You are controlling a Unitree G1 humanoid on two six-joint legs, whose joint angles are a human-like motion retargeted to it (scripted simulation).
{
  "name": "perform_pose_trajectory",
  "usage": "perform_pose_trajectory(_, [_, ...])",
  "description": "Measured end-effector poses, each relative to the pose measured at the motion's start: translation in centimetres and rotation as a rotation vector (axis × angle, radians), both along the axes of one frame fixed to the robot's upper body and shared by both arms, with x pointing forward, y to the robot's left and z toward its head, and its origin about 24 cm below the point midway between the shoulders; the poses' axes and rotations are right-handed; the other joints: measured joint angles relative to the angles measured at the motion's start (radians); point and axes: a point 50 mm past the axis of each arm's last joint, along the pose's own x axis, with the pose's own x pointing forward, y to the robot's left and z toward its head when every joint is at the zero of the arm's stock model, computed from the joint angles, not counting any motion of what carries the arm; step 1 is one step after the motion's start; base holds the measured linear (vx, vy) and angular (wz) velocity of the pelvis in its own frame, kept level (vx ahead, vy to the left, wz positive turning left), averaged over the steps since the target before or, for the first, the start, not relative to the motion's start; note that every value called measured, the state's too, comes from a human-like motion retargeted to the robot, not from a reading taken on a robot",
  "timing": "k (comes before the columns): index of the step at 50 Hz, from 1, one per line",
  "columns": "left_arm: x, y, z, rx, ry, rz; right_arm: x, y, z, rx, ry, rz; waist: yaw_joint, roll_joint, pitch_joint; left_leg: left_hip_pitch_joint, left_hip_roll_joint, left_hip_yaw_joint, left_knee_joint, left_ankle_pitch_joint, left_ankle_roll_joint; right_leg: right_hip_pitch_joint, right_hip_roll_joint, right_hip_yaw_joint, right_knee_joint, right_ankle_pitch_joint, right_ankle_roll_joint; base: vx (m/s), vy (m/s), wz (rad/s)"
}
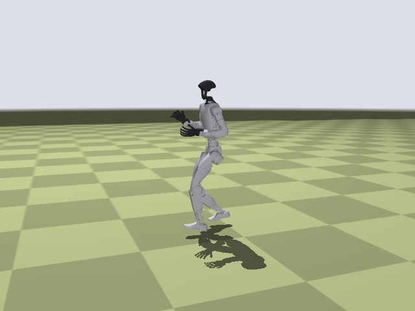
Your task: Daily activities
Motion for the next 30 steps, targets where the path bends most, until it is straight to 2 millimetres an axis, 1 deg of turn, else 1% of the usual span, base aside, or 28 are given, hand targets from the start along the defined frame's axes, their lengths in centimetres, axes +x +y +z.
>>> perform_pose_trajectory(3, [0.9, -1.2, 0.6, 0.076, -0.03, -0.067, 0.6, 1.0, -1.9, -0.058, 0.119, 0.059, -0.024, -0.036, 0.007, -0.004, -0.035, 0.023, 0.078, -0.042, 0.036, -0.065, -0.048, 0.012, 0.194, 0.125, 0.037, 0.41, 0.09, -0.08])
perform_pose_trajectory(5, [1.4, -1.9, 0.9, 0.13, -0.043, -0.109, 0.9, 1.8, -2.9, -0.101, 0.181, 0.108, -0.037, -0.049, 0.012, 0.001, -0.049, 0.033, 0.11, -0.075, 0.059, -0.124, -0.072, 0.012, 0.293, 0.193, 0.043, 0.37, 0.08, -0.09])
perform_pose_trajectory(7, [2.0, -2.4, 0.9, 0.181, -0.043, -0.138, 1.2, 2.5, -3.5, -0.138, 0.218, 0.148, -0.047, -0.049, 0.016, 0.015, -0.051, 0.033, 0.116, -0.097, 0.074, -0.186, -0.078, 0.01, 0.33, 0.216, 0.033, 0.36, 0.07, -0.09])
perform_pose_trajectory(10, [2.5, -2.8, 0.4, 0.239, -0.022, -0.169, 1.6, 3.3, -4.0, -0.179, 0.247, 0.187, -0.059, -0.035, 0.018, 0.046, -0.043, 0.021, 0.11, -0.114, 0.079, -0.257, -0.063, -0.003, 0.277, 0.186, 0.009, 0.37, 0.05, -0.06])
perform_pose_trajectory(13, [3.0, -3.2, -0.3, 0.273, 0.008, -0.2, 1.9, 3.9, -4.4, -0.218, 0.259, 0.208, -0.059, -0.009, 0.014, 0.082, -0.022, -0.001, 0.093, -0.115, 0.07, -0.287, -0.028, -0.029, 0.104, 0.136, -0.014, 0.38, 0.02, -0.09])
perform_pose_trajectory(17, [3.2, -3.5, -1.7, 0.315, 0.064, -0.246, 2.3, 4.5, -5.3, -0.286, 0.29, 0.235, -0.033, 0.034, -0.004, 0.123, 0.015, -0.032, 0.077, -0.119, 0.051, -0.26, 0.028, -0.071, -0.148, 0.133, -0.027, 0.39, -0.02, -0.2])
perform_pose_trajectory(20, [3.1, -3.5, -3.1, 0.334, 0.124, -0.275, 2.6, 5.0, -6.3, -0.339, 0.332, 0.254, -0.005, 0.058, -0.022, 0.152, 0.04, -0.05, 0.083, -0.128, 0.032, -0.202, 0.055, -0.103, -0.259, 0.141, -0.038, 0.37, -0.06, -0.28])
perform_pose_trajectory(23, [2.7, -3.3, -4.6, 0.344, 0.19, -0.296, 2.8, 5.5, -7.4, -0.385, 0.377, 0.27, 0.02, 0.072, -0.038, 0.176, 0.055, -0.067, 0.103, -0.129, 0.008, -0.145, 0.075, -0.117, -0.314, 0.132, -0.043, 0.35, -0.07, -0.34])
perform_pose_trajectory(25, [2.1, -3.3, -5.6, 0.345, 0.234, -0.306, 2.8, 5.7, -8.1, -0.41, 0.404, 0.279, 0.033, 0.077, -0.051, 0.176, 0.059, -0.077, 0.142, -0.136, -0.007, -0.133, 0.081, -0.12, -0.304, 0.11, -0.042, 0.31, -0.08, -0.41])
perform_pose_trajectory(27, [1.9, -3.1, -6.2, 0.349, 0.263, -0.317, 3.1, 6.0, -8.4, -0.428, 0.42, 0.288, 0.043, 0.081, -0.057, 0.201, 0.068, -0.094, 0.145, -0.139, -0.024, -0.093, 0.1, -0.119, -0.34, 0.102, -0.045, 0.31, -0.09, -0.52])
perform_pose_trajectory(30, [1.1, -3.3, -7.3, 0.347, 0.312, -0.34, 3.1, 6.3, -9.2, -0.446, 0.449, 0.299, 0.048, 0.083, -0.075, 0.211, 0.074, -0.113, 0.194, -0.175, -0.031, -0.094, 0.109, -0.113, -0.288, 0.049, -0.047, 0.28, -0.09, -0.56])
